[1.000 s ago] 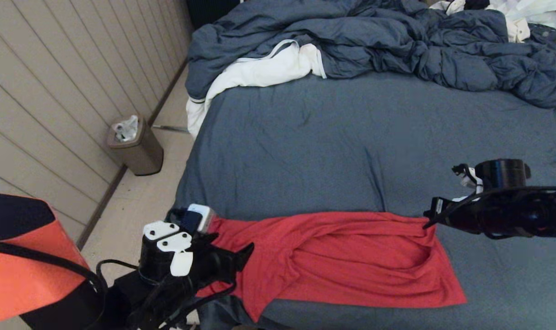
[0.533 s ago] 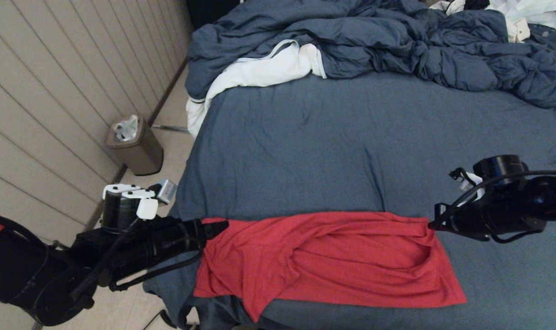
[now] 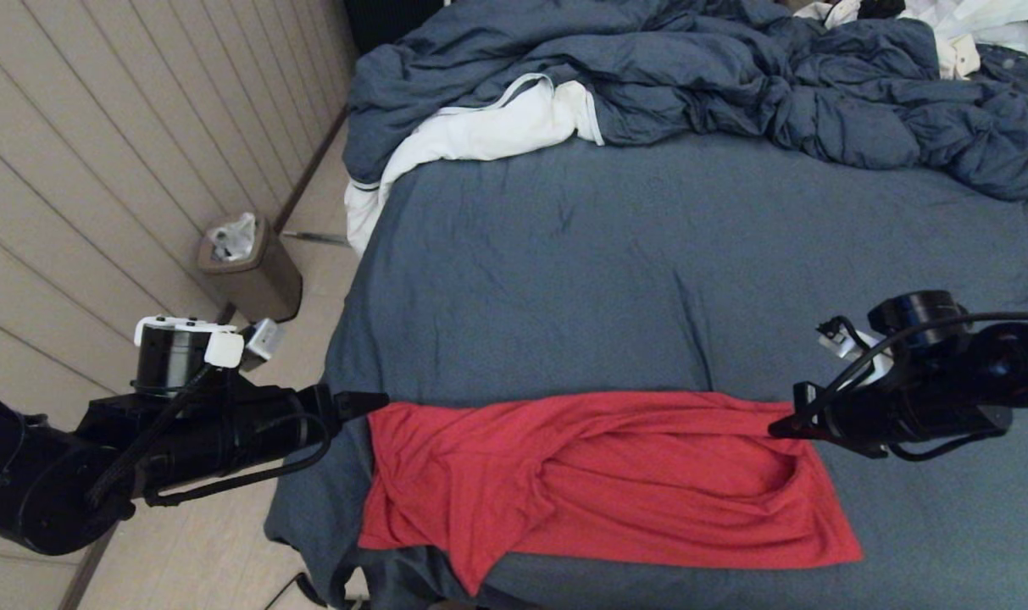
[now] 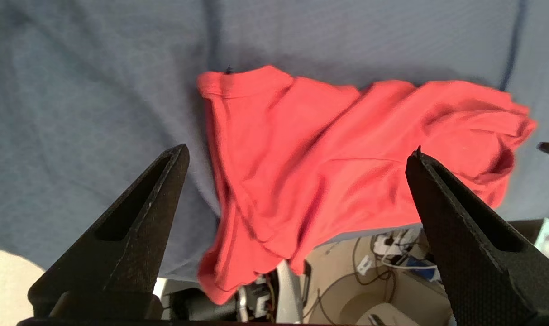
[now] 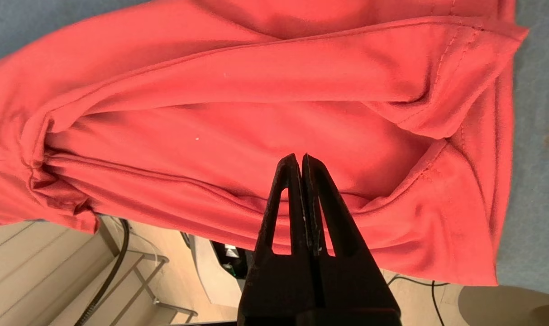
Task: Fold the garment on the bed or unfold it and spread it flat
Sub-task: Fold the red T-shirt
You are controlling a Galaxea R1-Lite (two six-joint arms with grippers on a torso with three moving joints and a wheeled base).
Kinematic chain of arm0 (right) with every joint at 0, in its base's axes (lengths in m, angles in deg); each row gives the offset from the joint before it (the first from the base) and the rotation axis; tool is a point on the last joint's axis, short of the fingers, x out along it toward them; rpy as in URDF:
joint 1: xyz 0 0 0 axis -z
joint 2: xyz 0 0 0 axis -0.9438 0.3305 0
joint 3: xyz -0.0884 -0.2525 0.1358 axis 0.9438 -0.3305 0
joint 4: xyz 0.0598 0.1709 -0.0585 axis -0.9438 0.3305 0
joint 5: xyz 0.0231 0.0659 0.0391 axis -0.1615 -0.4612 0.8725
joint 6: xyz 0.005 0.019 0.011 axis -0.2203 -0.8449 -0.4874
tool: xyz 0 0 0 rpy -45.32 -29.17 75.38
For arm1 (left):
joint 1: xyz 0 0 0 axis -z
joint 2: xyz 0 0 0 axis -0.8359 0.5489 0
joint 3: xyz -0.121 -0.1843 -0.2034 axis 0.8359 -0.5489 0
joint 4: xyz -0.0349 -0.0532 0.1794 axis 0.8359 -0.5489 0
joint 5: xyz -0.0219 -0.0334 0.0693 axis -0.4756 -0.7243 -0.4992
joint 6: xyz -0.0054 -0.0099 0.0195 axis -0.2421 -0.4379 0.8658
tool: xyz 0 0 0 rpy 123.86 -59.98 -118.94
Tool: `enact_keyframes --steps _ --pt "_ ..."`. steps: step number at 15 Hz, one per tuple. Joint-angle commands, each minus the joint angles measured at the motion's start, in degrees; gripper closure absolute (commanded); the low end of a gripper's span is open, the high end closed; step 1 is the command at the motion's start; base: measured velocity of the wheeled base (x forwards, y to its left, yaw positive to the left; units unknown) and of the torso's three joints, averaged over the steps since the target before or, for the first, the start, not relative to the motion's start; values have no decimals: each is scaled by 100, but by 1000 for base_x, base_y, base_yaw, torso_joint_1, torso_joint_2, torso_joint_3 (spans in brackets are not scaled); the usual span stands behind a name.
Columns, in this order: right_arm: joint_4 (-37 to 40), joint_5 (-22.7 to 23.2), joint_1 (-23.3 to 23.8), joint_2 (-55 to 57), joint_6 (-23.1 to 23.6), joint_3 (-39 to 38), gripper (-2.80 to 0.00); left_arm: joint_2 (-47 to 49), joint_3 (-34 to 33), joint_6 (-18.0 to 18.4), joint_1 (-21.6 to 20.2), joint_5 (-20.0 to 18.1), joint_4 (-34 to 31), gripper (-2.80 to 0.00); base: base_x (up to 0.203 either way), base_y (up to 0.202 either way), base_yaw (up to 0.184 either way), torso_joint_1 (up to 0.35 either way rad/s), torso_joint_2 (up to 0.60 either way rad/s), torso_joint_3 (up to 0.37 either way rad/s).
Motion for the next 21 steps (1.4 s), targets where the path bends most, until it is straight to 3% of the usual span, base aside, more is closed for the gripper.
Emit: enact_keyframes --steps 1,5,8,12,15,16,17,21 --pt "14 37 -23 -65 5 -63 0 268 -7 65 -30 -13 -41 -280 0 0 0 0 0 0" --pt "-20 37 -201 -263 14 -270 0 546 -89 310 -31 -6 -68 -280 0 0 0 0 0 0" --pt "-30 46 -299 -276 33 -331 0 1304 -127 467 -31 58 126 -280 0 0 0 0 0 0" --pt "-22 46 -315 -297 59 -351 0 1285 -394 745 -31 761 803 -280 0 0 0 0 0 0" --pt "-39 37 -378 -426 51 -434 0 1127 -436 746 -31 787 821 -280 0 0 0 0 0 0" --pt "-44 37 -335 -429 51 -403 0 950 -456 730 -31 785 801 -194 0 0 0 0 0 0" --pt "-89 22 -306 -426 59 -364 0 745 -475 723 -52 790 779 0 0 0 0 0 0 0" --pt "-329 -42 -282 -364 60 -381 0 486 -460 718 -374 769 745 0 0 0 0 0 0 0"
